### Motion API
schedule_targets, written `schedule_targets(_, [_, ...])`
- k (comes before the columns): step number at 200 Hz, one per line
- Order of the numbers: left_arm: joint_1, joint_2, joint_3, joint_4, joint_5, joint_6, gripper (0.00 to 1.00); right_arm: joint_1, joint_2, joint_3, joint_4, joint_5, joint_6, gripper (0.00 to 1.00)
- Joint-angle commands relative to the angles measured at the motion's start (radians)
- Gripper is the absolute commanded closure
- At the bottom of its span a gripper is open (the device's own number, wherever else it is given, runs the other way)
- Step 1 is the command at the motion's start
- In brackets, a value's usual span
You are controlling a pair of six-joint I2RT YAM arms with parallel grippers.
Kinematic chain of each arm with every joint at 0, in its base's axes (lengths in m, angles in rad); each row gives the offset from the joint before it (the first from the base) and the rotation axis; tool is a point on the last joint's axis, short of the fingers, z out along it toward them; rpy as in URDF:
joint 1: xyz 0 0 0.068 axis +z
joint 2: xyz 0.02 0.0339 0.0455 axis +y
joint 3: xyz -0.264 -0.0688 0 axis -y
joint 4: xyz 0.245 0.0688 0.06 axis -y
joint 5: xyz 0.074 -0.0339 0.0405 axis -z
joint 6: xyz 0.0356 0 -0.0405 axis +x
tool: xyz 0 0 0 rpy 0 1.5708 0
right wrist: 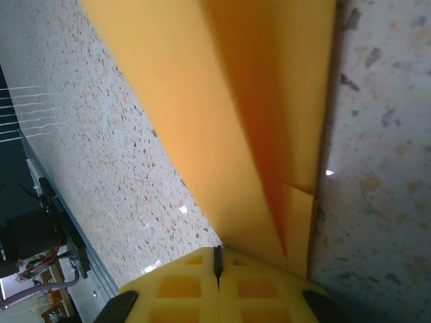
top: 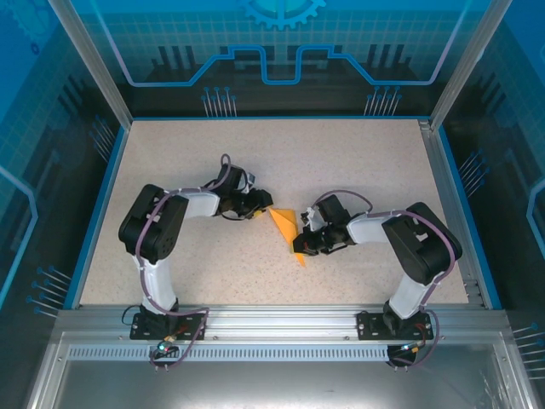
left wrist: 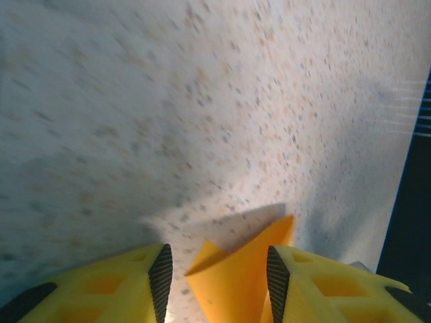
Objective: Fold a paper plane with a square sheet of paper (pick it up from the middle)
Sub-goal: Fold the wing for the fifth time at the center of the table.
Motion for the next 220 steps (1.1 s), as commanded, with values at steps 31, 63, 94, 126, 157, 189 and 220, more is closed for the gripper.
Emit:
schedule_targets(31, [-0.001, -0.194, -0.009, -0.077, -0.012, 0.036, 0.56, 0.002, 0.096, -0.013, -0.13, 0.096, -0.005, 1.0])
schedule_targets(63, [-0.108, -0.222, -0.073, -0.024, 0.014, 0.018, 0.62, 0.003, 0.111, -0.006, -0.124, 0.094, 0.001, 1.0])
schedule_targets(94, [-0.209, -0.153, -0.105, 0.067, 0.043, -0.016, 0.64, 0.002, 0.118, -0.009, -0.124, 0.099, 0.003, 1.0])
schedule_targets(126, [-0.241, -0.055, -0.099, 0.103, 0.025, -0.03, 0.66, 0.002, 0.118, -0.02, -0.12, 0.103, 0.004, 1.0])
schedule_targets(157, [-0.193, 0.012, -0.101, 0.127, -0.007, -0.044, 0.66, 0.002, 0.114, -0.033, -0.13, 0.112, -0.003, 1.0])
schedule_targets(189, [-0.122, 0.04, -0.088, 0.111, -0.012, -0.02, 0.65, 0.004, 0.12, -0.026, -0.173, 0.131, -0.028, 1.0])
schedule_targets(220, [-0.057, 0.032, -0.077, 0.073, 0.0, 0.021, 0.63, 0.002, 0.116, -0.018, -0.196, 0.13, -0.045, 1.0])
